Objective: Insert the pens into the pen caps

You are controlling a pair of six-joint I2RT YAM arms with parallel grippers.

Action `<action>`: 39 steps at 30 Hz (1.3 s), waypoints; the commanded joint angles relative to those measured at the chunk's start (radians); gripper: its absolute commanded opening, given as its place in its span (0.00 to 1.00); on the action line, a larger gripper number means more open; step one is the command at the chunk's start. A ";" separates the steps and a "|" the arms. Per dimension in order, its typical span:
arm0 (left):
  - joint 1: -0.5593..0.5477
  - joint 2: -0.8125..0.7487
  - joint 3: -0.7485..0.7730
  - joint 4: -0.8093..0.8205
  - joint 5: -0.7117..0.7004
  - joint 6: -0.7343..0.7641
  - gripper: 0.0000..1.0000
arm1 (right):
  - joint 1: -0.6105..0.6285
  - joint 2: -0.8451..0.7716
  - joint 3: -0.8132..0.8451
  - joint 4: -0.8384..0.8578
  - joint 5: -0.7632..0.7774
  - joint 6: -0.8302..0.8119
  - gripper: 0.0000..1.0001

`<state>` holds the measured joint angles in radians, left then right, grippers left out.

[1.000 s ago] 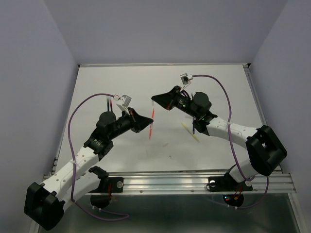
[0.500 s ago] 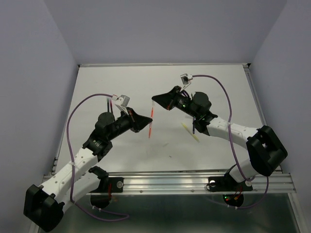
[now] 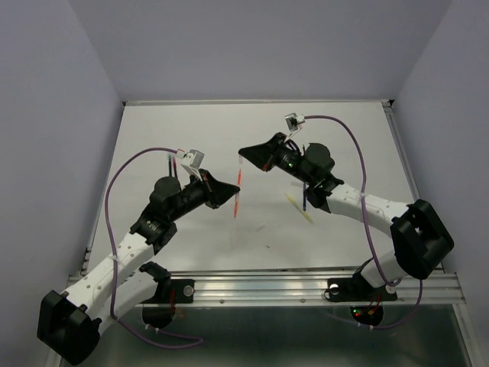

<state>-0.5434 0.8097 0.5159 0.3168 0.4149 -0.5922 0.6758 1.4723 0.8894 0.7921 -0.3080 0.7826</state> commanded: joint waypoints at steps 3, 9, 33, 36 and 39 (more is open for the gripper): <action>-0.004 -0.006 0.013 0.048 0.013 0.008 0.00 | 0.008 -0.035 0.040 0.007 -0.037 -0.019 0.01; -0.004 -0.006 0.018 0.048 0.010 0.014 0.00 | 0.018 -0.046 0.031 -0.010 -0.034 -0.036 0.01; -0.006 -0.015 0.010 0.068 0.016 0.006 0.00 | 0.018 -0.056 -0.012 0.019 -0.008 -0.028 0.01; -0.006 -0.020 0.007 0.067 0.015 0.006 0.00 | 0.018 -0.055 -0.010 0.022 -0.002 -0.031 0.01; -0.006 -0.023 0.009 0.068 0.016 0.008 0.00 | 0.018 -0.049 -0.006 0.025 -0.009 -0.028 0.01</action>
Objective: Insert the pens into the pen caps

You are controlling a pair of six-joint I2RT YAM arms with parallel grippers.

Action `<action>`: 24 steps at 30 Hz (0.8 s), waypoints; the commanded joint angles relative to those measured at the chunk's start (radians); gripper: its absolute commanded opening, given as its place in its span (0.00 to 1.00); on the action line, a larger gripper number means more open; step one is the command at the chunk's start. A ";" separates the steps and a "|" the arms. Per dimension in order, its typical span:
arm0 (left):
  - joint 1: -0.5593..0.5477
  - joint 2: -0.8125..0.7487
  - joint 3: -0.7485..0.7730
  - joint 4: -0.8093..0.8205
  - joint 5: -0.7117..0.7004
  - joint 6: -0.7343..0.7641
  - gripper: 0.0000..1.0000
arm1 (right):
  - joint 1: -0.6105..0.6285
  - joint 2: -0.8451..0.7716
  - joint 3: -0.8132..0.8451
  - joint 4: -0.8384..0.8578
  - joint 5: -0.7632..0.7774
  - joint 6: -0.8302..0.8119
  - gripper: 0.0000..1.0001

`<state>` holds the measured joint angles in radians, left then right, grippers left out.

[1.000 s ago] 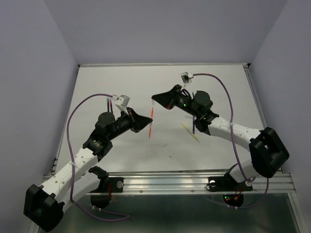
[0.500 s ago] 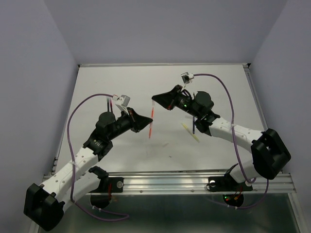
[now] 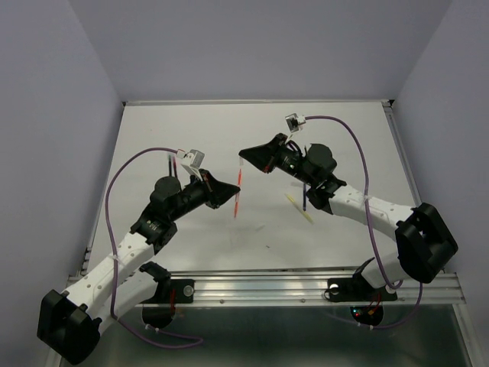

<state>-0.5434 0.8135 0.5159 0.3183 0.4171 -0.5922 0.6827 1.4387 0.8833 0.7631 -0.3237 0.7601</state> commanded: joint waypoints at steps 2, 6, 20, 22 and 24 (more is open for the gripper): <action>-0.006 -0.024 0.010 0.068 0.014 0.009 0.00 | 0.011 -0.006 0.000 0.051 0.008 -0.004 0.01; -0.006 -0.023 0.009 0.070 0.014 0.009 0.00 | 0.011 0.005 0.002 0.059 -0.005 0.007 0.01; -0.006 -0.016 0.015 0.074 0.015 0.015 0.00 | 0.011 0.020 0.002 0.058 -0.012 0.002 0.01; -0.006 -0.017 0.015 0.074 0.015 0.015 0.00 | 0.011 0.022 0.000 0.058 -0.015 0.007 0.01; -0.006 -0.020 0.015 0.074 0.014 0.017 0.00 | 0.011 0.019 -0.004 0.067 -0.020 0.012 0.01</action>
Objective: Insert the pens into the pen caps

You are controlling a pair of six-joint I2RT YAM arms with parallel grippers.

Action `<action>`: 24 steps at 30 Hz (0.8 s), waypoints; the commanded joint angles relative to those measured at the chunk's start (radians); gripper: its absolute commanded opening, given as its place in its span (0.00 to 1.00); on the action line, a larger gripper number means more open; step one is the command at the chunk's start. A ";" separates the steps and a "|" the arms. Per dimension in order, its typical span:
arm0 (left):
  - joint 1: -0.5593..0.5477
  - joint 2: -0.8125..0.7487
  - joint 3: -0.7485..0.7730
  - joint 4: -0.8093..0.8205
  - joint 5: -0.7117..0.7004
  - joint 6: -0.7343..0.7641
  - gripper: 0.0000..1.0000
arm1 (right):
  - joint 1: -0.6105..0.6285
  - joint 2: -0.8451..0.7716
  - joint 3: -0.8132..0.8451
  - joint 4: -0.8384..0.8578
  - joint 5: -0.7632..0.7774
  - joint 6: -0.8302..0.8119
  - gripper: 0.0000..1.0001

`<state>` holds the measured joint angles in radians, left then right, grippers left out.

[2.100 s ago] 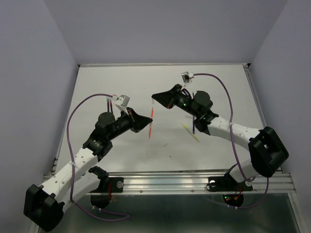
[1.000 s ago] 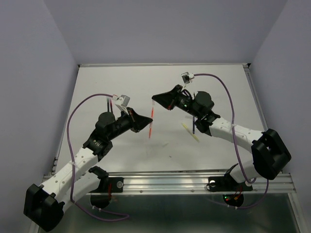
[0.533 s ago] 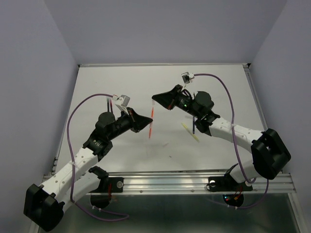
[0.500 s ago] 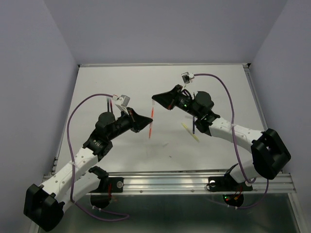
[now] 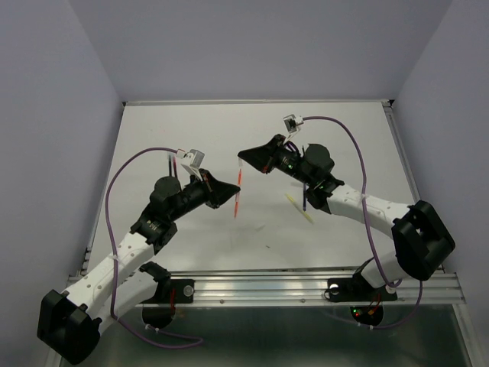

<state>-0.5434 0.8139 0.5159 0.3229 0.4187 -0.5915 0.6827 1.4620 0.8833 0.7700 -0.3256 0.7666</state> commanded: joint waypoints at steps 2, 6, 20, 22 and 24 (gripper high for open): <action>-0.006 -0.021 0.015 0.070 0.014 0.016 0.00 | 0.011 -0.008 -0.007 0.061 -0.013 0.002 0.01; -0.006 -0.018 0.015 0.070 0.011 0.016 0.00 | 0.011 -0.014 -0.015 0.061 -0.010 0.005 0.01; -0.006 -0.013 0.013 0.081 0.006 0.015 0.00 | 0.011 -0.014 -0.033 0.052 -0.046 0.020 0.01; -0.006 -0.016 0.013 0.082 -0.007 0.012 0.00 | 0.011 -0.014 -0.040 0.054 -0.046 0.026 0.01; -0.006 -0.019 0.015 0.085 -0.015 0.012 0.00 | 0.020 -0.018 -0.056 0.072 -0.032 0.036 0.01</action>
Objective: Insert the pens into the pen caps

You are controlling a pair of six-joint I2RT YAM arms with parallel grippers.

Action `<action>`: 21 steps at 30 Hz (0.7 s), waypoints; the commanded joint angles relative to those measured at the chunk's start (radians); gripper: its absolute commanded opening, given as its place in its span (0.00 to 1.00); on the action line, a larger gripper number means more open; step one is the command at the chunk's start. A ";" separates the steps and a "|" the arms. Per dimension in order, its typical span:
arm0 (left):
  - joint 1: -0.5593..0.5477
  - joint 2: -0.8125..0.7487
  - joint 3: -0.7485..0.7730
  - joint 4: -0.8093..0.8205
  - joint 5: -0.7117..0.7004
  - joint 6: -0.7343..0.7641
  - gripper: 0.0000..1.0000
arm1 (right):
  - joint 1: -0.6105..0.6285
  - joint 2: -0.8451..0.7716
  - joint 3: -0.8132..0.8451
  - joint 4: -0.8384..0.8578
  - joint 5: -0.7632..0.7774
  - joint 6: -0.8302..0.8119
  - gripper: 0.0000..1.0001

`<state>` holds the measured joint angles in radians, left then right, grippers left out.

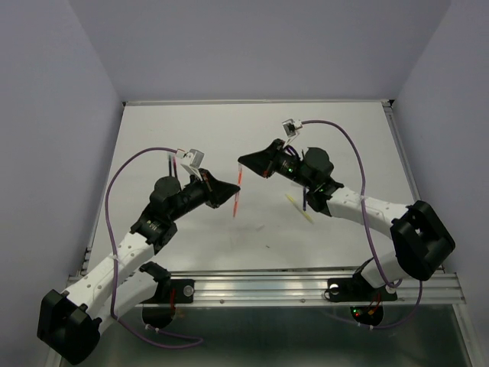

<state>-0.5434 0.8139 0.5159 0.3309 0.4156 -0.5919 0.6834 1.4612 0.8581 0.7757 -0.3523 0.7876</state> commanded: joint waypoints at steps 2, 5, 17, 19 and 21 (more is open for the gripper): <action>-0.006 -0.025 0.013 0.085 -0.032 0.010 0.00 | 0.019 -0.019 -0.040 0.088 0.007 0.025 0.01; -0.006 -0.028 0.018 0.097 -0.066 0.006 0.00 | 0.019 -0.016 -0.048 0.112 0.022 0.044 0.01; -0.006 -0.015 0.042 0.152 -0.136 -0.008 0.00 | 0.019 -0.024 -0.073 0.189 0.127 0.085 0.01; -0.006 -0.019 0.047 0.168 -0.156 -0.011 0.00 | 0.019 -0.019 -0.070 0.179 0.118 0.082 0.01; -0.006 -0.019 0.050 0.181 -0.155 -0.011 0.00 | 0.019 -0.016 -0.059 0.169 0.098 0.065 0.01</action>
<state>-0.5491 0.8162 0.5163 0.3828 0.3176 -0.6041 0.6952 1.4601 0.7815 0.9077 -0.2432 0.8722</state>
